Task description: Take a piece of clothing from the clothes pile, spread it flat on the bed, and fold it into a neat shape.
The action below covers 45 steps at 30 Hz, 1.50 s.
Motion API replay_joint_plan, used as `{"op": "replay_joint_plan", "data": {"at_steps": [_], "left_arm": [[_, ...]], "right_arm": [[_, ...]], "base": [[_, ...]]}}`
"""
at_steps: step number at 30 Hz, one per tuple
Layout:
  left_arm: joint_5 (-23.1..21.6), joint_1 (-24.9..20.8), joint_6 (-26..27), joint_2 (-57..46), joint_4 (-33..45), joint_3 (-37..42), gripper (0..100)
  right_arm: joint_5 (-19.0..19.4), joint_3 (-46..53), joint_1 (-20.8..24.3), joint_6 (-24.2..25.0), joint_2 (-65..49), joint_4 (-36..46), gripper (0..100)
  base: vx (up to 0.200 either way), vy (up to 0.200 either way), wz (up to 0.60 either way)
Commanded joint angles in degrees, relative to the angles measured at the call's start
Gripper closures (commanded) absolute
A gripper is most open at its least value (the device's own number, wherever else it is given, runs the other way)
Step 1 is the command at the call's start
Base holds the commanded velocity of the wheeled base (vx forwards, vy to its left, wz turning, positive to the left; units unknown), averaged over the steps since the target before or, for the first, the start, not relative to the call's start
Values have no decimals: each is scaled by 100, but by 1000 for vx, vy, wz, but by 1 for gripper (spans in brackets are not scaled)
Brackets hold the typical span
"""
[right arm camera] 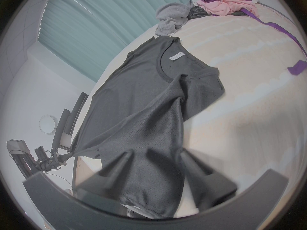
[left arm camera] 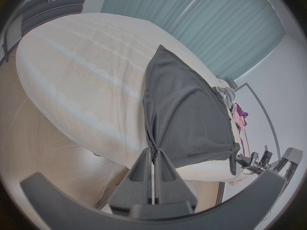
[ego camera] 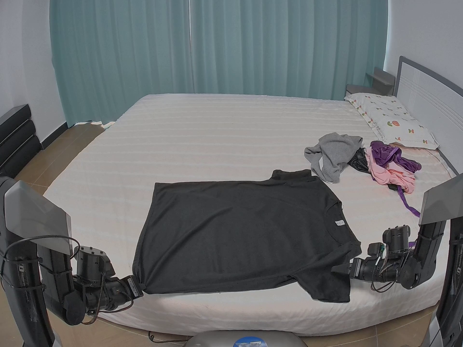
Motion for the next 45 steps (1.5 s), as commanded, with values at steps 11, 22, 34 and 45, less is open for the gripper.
{"op": "replay_joint_plan", "data": {"at_steps": [11, 22, 34, 45], "left_arm": [[44, 16, 28, -54, -2, 7, 100], [141, 43, 64, -98, -2, 59, 100], [132, 60, 231, -80, -19, 332, 100], [141, 96, 336, -63, -98, 446, 100]], "right_arm": [[19, 739, -402, -51, -673, 7, 100], [221, 1706, -445, -148, -1183, -19, 100], [256, 1952, -577, -368, -1807, 675, 100], [300, 1952, -568, -632, -2440, 2046, 100]], "base": [[0, 0, 0], [0, 0, 0], [0, 0, 0], [0, 0, 0]]}}
